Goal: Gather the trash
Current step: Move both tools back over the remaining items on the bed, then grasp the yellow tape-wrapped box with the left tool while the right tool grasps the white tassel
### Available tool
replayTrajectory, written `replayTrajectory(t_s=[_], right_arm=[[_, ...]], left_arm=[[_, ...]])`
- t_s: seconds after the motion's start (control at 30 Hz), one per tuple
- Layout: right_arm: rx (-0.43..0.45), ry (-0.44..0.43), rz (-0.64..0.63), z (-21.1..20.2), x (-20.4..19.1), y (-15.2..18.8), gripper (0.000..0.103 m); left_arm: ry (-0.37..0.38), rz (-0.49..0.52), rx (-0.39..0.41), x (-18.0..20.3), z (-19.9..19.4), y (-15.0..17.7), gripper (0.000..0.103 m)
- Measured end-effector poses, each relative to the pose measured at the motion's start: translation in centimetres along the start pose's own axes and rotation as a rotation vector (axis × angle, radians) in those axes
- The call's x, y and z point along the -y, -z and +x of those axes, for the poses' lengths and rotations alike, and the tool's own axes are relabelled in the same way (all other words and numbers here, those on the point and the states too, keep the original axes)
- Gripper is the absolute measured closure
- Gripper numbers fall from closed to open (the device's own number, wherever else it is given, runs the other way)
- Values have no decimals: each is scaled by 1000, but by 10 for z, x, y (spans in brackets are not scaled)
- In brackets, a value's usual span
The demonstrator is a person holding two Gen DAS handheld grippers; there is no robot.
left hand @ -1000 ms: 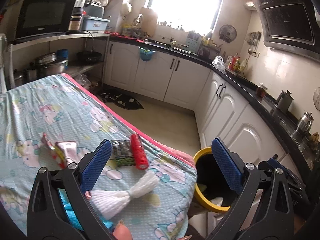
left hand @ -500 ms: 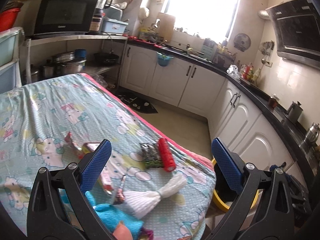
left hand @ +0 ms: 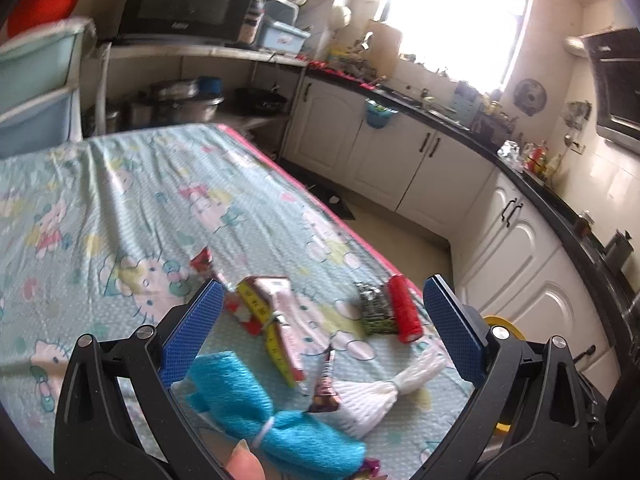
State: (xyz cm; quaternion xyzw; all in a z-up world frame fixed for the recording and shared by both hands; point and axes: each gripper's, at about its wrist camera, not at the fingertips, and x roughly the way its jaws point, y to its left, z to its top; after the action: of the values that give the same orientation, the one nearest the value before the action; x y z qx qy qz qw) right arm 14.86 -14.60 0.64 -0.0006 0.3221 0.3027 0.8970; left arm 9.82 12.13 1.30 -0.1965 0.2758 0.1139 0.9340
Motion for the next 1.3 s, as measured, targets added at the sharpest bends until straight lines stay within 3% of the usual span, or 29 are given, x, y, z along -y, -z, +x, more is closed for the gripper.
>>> replayTrajectory(t_s=[0.3, 0.47, 0.67, 0.73, 0.77, 0.83, 0.97, 1.3], right_arm=[[-133, -25, 41, 58, 8, 6, 16], [-201, -66, 109, 84, 17, 12, 26], [-265, -112, 180, 105, 23, 16, 47], [-285, -135, 176, 109, 23, 19, 69], [-286, -135, 166, 108, 22, 21, 72], [-279, -144, 154, 106, 21, 23, 87], [-255, -131, 122, 96, 18, 24, 90], [-164, -128, 109, 61, 24, 16, 91]], left_arm=[[9, -106, -175, -27, 47, 13, 11], [9, -97, -251, -25, 69, 25, 29], [2, -110, -314, -26, 83, 35, 41], [-1, -109, -326, -28, 87, 37, 47], [-3, -110, -332, -28, 89, 37, 52], [-11, -106, -342, -28, 90, 40, 61], [-28, -89, -359, -27, 96, 42, 77], [3, -64, -317, -24, 83, 39, 79]])
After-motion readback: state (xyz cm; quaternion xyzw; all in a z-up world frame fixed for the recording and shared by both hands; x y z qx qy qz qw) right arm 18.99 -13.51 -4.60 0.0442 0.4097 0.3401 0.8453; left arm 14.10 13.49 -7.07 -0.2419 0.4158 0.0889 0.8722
